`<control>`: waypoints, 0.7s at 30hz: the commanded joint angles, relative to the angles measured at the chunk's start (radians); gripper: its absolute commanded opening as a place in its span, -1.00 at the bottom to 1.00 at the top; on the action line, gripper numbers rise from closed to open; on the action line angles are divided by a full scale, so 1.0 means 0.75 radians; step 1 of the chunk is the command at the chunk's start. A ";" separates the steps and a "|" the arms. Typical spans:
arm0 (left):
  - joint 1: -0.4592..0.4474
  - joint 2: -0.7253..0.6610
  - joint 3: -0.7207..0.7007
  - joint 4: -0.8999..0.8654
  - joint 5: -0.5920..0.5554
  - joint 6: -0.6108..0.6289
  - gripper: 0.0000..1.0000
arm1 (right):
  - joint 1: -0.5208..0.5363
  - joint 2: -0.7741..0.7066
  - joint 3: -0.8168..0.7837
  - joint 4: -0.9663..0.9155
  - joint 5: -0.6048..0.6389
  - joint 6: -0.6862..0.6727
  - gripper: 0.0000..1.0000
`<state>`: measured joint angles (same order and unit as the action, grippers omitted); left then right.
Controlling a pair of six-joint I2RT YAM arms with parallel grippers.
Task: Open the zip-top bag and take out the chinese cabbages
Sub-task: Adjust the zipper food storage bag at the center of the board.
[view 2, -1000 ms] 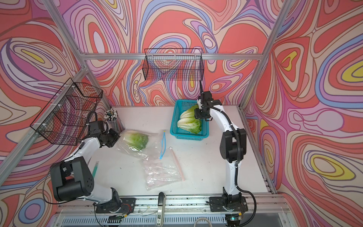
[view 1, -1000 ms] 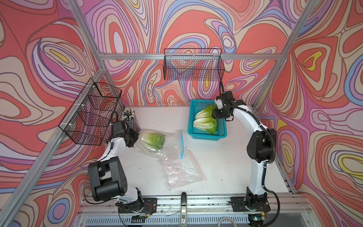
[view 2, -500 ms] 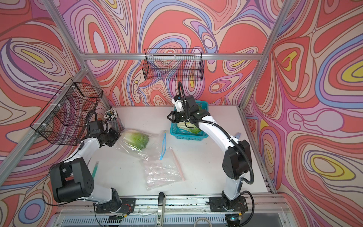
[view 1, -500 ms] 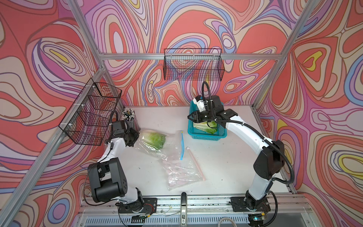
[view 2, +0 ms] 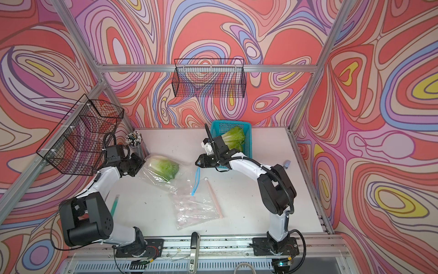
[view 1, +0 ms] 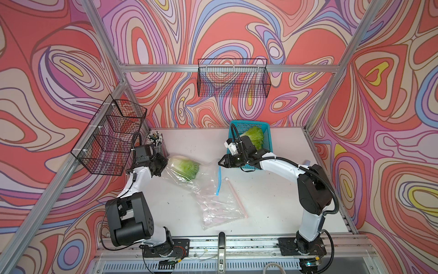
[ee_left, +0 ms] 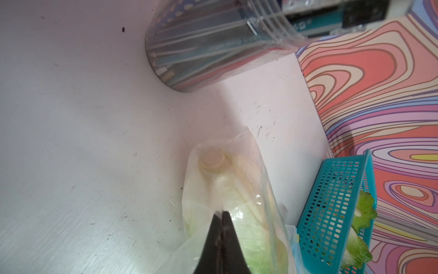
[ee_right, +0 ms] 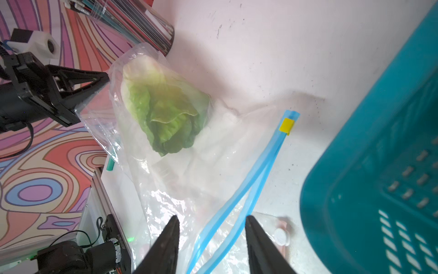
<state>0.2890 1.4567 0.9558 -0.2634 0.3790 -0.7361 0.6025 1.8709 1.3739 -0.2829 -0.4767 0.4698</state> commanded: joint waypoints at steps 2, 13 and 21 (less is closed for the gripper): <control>0.009 -0.044 0.002 0.038 0.014 0.014 -1.00 | 0.022 -0.039 -0.106 0.210 -0.044 0.154 -0.06; 0.009 -0.046 0.002 0.040 0.018 0.014 -1.00 | 0.049 0.003 -0.241 0.480 -0.129 0.343 -0.05; 0.009 -0.052 0.000 0.040 0.016 0.014 -1.00 | 0.054 0.039 -0.241 0.450 -0.101 0.357 -0.12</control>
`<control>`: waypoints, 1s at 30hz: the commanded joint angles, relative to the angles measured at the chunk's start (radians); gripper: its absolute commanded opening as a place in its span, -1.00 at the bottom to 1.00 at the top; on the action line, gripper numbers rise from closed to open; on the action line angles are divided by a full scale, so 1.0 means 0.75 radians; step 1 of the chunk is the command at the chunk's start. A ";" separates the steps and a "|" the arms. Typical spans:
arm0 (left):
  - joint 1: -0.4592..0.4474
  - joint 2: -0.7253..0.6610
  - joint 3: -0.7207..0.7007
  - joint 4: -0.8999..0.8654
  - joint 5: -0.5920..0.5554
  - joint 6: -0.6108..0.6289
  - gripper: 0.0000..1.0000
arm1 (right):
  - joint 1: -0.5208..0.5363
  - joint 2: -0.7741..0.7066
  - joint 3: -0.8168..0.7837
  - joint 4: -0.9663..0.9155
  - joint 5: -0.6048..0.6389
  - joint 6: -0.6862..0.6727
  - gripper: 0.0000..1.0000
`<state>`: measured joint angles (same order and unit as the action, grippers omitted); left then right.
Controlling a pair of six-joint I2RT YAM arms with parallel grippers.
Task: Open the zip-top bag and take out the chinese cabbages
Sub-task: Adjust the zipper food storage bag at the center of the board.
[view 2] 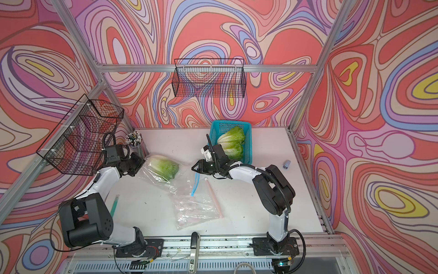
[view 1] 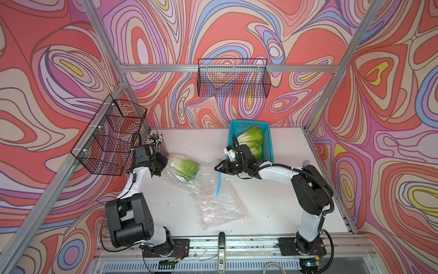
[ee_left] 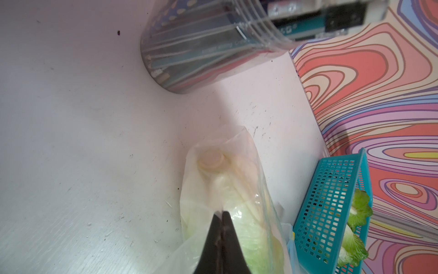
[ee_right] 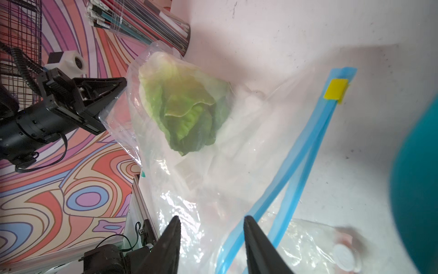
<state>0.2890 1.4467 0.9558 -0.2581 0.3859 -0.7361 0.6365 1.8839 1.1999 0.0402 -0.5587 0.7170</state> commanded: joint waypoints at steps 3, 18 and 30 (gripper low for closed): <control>0.009 -0.037 0.000 0.033 0.009 0.012 -1.00 | 0.009 0.007 -0.024 -0.023 0.051 0.016 -0.12; 0.009 -0.033 -0.002 0.035 0.006 0.011 -1.00 | 0.043 0.059 -0.106 0.294 -0.071 0.197 -0.13; 0.010 -0.120 0.002 0.089 0.064 0.015 -1.00 | 0.045 0.046 -0.145 0.265 -0.031 0.159 -1.00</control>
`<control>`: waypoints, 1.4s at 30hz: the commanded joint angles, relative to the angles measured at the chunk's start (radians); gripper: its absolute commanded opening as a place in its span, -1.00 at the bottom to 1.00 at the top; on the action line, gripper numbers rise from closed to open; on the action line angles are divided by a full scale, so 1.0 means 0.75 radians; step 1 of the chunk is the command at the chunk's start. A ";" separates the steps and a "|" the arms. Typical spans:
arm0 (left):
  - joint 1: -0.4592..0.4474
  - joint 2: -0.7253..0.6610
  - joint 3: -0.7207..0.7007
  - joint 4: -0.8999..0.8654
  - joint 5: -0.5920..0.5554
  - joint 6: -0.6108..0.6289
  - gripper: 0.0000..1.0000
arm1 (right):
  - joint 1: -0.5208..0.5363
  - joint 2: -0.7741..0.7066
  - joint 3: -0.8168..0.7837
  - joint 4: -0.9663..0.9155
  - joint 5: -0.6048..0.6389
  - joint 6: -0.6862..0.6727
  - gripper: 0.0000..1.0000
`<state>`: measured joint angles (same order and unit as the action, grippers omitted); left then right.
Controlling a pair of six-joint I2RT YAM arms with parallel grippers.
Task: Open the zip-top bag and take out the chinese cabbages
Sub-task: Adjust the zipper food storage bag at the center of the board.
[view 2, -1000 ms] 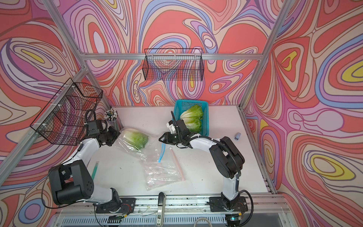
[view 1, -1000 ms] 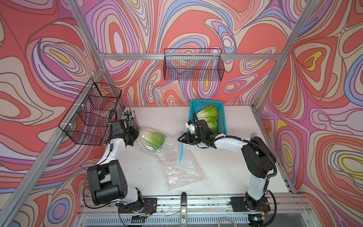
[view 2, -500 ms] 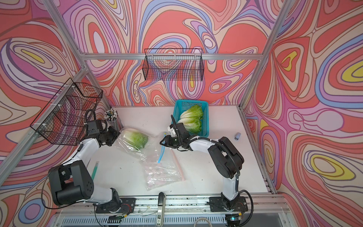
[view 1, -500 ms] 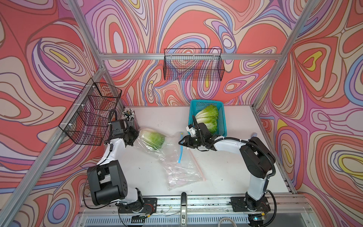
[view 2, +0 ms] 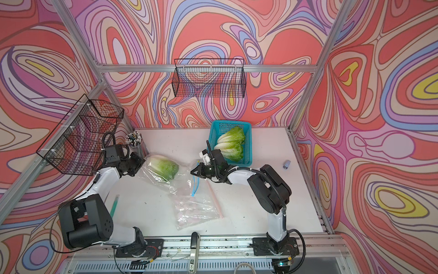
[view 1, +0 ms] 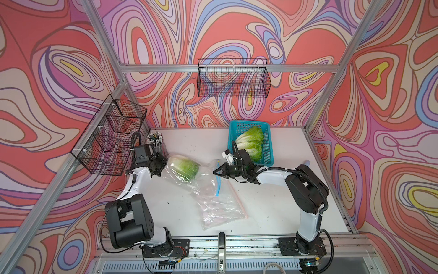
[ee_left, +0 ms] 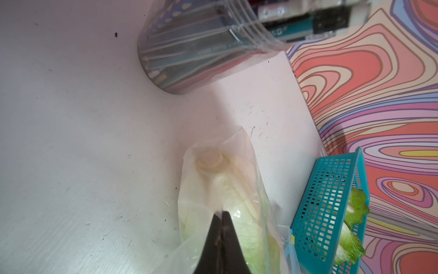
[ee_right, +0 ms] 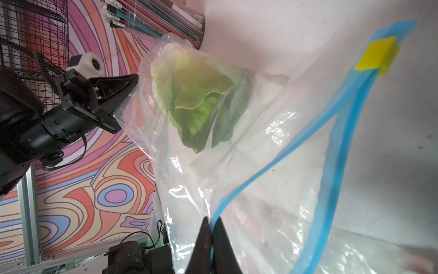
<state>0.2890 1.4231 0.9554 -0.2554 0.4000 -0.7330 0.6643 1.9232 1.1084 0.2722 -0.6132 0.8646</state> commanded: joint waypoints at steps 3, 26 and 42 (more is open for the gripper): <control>0.011 -0.152 -0.019 0.148 0.106 -0.006 -1.00 | 0.009 -0.011 -0.021 -0.117 0.087 -0.082 -1.00; 0.038 -0.318 -0.233 0.922 0.509 -0.211 -1.00 | 0.008 -0.014 0.071 -0.399 0.358 -0.241 -1.00; 0.059 -0.245 -0.113 0.417 0.289 -0.025 -1.00 | 0.010 -0.059 0.258 -0.606 0.491 -0.378 -1.00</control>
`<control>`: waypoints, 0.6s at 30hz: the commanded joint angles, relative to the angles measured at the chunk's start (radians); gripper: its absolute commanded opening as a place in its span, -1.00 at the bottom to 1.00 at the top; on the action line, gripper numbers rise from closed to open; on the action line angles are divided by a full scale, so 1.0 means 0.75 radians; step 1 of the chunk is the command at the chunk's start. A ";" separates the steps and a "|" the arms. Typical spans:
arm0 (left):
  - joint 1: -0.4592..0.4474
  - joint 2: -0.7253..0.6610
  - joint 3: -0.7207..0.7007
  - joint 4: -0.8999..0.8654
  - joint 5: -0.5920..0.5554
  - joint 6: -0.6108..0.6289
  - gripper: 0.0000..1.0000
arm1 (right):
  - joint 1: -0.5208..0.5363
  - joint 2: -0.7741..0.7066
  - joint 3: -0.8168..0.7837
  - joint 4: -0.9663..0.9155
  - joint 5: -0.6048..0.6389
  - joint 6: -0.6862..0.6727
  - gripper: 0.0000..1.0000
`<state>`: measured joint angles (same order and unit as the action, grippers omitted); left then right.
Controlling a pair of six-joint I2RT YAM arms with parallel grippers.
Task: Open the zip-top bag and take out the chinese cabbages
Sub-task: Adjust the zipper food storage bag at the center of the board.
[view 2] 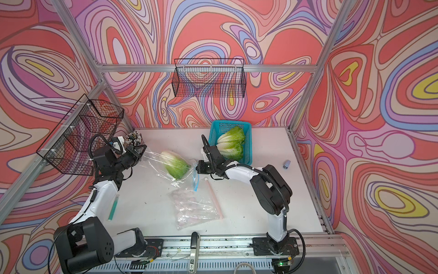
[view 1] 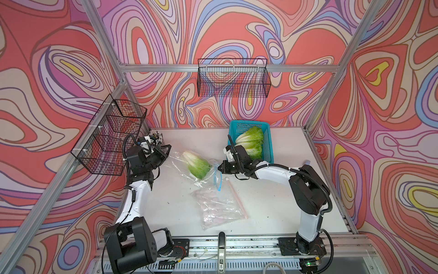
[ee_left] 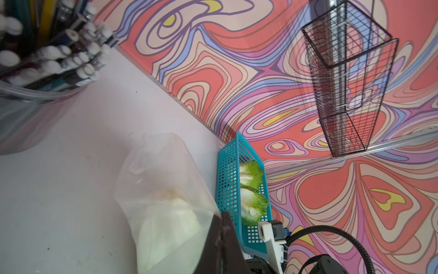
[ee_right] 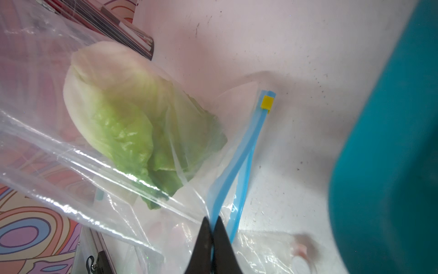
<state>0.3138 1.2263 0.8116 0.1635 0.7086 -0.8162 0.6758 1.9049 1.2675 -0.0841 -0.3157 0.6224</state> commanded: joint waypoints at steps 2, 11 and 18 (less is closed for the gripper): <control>0.030 0.044 0.083 -0.155 -0.130 0.073 -1.00 | -0.007 -0.032 0.083 -0.164 0.115 -0.080 -1.00; 0.043 0.236 0.200 -0.459 -0.170 0.072 -1.00 | -0.006 0.003 0.259 -0.225 0.116 -0.138 -1.00; 0.045 0.286 0.223 -0.527 -0.199 0.084 -1.00 | -0.007 0.025 0.339 -0.234 0.098 -0.159 -1.00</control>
<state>0.3260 1.4296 0.9512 -0.1787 0.5781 -0.7525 0.6735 1.9049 1.4906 -0.2485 -0.2470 0.5240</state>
